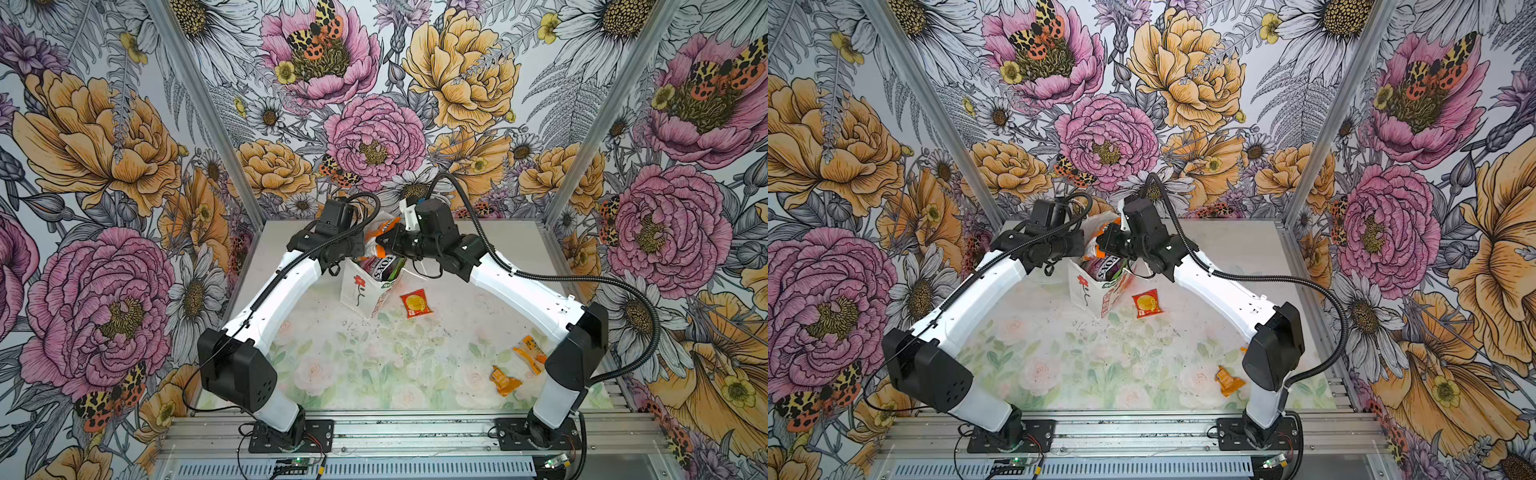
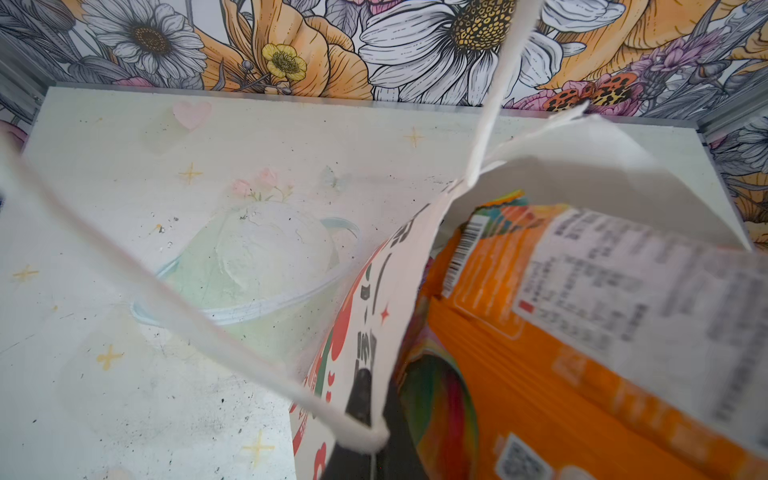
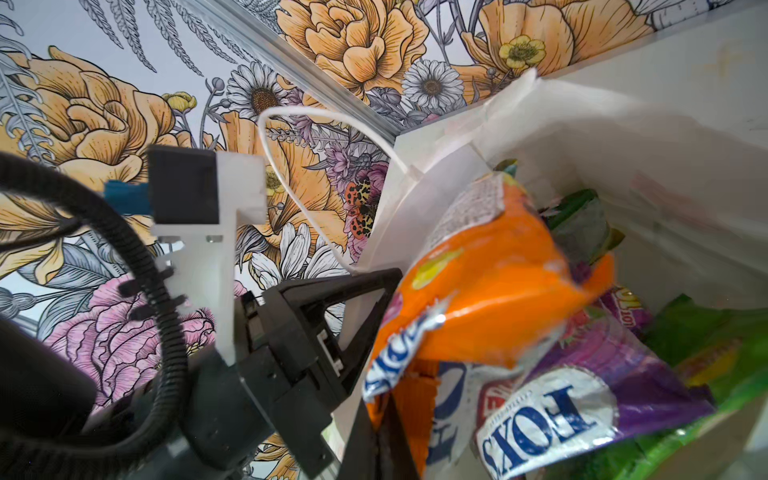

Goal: Place the snacks into the paper bag
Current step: 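Lower the orange Fox's bag into the paper bag held by the left gripper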

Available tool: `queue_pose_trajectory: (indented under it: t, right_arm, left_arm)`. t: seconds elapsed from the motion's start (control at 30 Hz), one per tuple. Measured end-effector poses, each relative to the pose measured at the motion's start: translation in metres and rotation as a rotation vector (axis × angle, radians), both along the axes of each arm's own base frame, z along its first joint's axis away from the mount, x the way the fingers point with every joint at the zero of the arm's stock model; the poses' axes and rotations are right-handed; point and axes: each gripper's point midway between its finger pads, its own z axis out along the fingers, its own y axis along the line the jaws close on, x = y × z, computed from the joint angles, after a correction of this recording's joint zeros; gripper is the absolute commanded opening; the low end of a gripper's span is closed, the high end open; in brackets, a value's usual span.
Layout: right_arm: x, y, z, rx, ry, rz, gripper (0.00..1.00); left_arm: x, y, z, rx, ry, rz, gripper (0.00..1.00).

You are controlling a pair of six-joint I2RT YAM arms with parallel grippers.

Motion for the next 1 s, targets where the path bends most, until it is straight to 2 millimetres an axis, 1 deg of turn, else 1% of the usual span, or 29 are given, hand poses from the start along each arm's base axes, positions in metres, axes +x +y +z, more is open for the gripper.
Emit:
queue_pose_trajectory:
  t: [0.13,0.23,0.33,0.57,0.7,0.77,0.9,0.97,1.0]
  right_arm:
    - [0.006,0.005,-0.022,-0.020,0.054,-0.025,0.00]
    - [0.010,0.009,-0.033,-0.033,0.077,-0.035,0.00]
    - [0.015,0.015,-0.039,-0.034,0.089,-0.038,0.00]
    - [0.023,0.027,-0.044,-0.041,0.106,-0.033,0.00]
    - [0.025,0.029,-0.047,-0.056,0.116,-0.031,0.20]
    - [0.024,0.028,-0.046,-0.060,0.120,-0.031,0.33]
    - [0.024,0.027,-0.045,-0.069,0.110,-0.028,0.51]
    - [0.023,0.025,-0.048,-0.085,0.111,-0.028,0.63]
    - [0.023,0.024,-0.049,-0.093,0.112,-0.028,0.67]
  left_arm:
    - [0.000,0.000,0.000,0.000,0.000,0.000,0.00]
    - [0.000,0.000,0.000,0.000,0.000,0.000,0.00]
    - [0.000,0.000,0.000,0.000,0.000,0.000,0.00]
    - [0.000,0.000,0.000,0.001,0.000,0.000,0.00]
    - [0.000,0.000,0.000,0.003,-0.001,-0.002,0.00]
    - [0.000,0.000,0.000,0.005,-0.001,-0.005,0.00]
    - [0.000,0.000,0.000,0.006,-0.001,-0.005,0.00]
    - [0.000,0.000,0.000,0.005,-0.001,-0.005,0.00]
    - [0.000,0.000,0.000,0.005,-0.001,-0.005,0.00]
